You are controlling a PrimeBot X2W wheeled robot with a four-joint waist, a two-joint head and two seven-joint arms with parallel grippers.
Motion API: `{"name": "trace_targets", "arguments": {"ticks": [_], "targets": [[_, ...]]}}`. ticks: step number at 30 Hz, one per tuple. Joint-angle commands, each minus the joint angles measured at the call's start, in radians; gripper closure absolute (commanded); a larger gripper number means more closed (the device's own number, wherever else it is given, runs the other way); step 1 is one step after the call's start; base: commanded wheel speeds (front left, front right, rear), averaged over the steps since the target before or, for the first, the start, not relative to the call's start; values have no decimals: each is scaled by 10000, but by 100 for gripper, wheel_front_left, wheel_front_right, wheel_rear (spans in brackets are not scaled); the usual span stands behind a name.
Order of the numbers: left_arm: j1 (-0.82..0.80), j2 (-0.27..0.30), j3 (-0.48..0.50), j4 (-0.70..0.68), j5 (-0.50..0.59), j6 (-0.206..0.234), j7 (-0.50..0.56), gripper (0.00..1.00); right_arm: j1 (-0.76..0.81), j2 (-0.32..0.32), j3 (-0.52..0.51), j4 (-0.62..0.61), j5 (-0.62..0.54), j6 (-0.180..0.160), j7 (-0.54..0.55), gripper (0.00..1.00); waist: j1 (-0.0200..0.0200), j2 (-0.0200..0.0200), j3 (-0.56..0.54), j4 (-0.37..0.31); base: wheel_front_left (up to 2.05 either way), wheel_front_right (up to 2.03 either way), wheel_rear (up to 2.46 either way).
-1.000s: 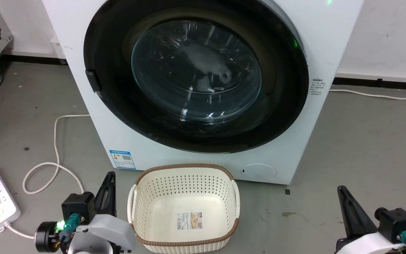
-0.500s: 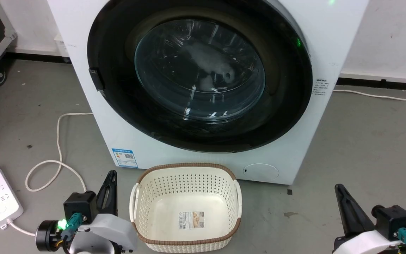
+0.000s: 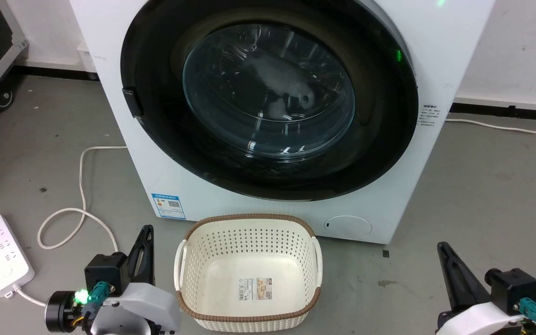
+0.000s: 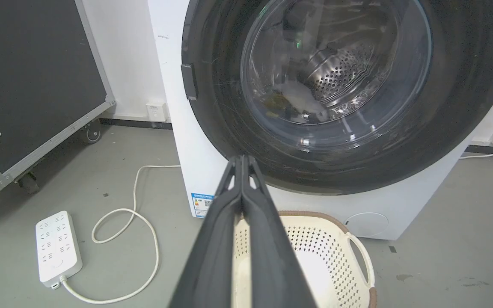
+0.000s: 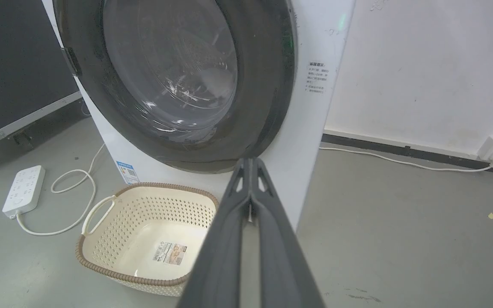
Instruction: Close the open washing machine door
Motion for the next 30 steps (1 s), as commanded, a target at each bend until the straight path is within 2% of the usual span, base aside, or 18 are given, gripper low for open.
{"name": "trace_targets", "arguments": {"ticks": [1,30], "targets": [[167,-63,42,-91,93,-59,41,100,-196,-23,35,-71,-61,-4,22,100,0,0,3,13,0,0,0],[395,-320,293,-632,692,-176,397,100,-338,-33,242,-188,-261,-6,301,100,0,0,51,222,0,0,0]]}}
